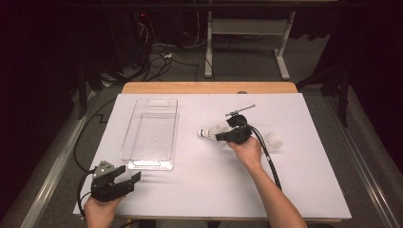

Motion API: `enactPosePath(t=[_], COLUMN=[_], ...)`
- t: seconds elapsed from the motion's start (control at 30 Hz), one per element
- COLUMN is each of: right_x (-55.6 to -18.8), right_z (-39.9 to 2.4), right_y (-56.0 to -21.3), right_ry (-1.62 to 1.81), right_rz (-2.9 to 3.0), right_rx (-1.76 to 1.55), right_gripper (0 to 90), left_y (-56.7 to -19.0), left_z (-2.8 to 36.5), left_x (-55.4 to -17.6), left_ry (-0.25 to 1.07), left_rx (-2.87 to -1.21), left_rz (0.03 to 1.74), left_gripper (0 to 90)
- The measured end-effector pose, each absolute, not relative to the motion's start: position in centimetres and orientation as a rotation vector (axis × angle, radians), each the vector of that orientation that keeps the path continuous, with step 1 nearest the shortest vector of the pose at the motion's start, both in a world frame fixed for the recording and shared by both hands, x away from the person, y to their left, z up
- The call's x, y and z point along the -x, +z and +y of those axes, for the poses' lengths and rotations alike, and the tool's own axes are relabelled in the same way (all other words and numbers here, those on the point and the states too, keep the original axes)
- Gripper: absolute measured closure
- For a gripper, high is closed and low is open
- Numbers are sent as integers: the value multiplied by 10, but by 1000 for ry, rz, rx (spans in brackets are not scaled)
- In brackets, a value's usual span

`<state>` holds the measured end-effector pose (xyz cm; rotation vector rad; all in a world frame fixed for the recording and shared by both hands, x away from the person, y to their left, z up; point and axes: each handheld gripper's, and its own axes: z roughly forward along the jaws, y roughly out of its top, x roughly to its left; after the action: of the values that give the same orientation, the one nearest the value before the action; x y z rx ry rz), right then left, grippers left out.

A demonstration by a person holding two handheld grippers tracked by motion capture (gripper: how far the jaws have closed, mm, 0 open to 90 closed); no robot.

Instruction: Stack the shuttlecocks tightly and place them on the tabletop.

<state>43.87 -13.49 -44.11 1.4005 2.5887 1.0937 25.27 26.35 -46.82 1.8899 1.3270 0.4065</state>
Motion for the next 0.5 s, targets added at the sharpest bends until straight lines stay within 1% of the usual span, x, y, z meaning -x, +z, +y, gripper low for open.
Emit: enactPosePath(t=[0.5], right_x=[-441], right_z=[-138], right_y=[-441], right_ry=[1072], right_rz=[2557], right_rx=[-1424], right_gripper=[811], left_y=[-469], left_z=[264], left_x=[-255], left_ry=[393], left_rx=[-1882], left_rz=[1332], left_gripper=[336])
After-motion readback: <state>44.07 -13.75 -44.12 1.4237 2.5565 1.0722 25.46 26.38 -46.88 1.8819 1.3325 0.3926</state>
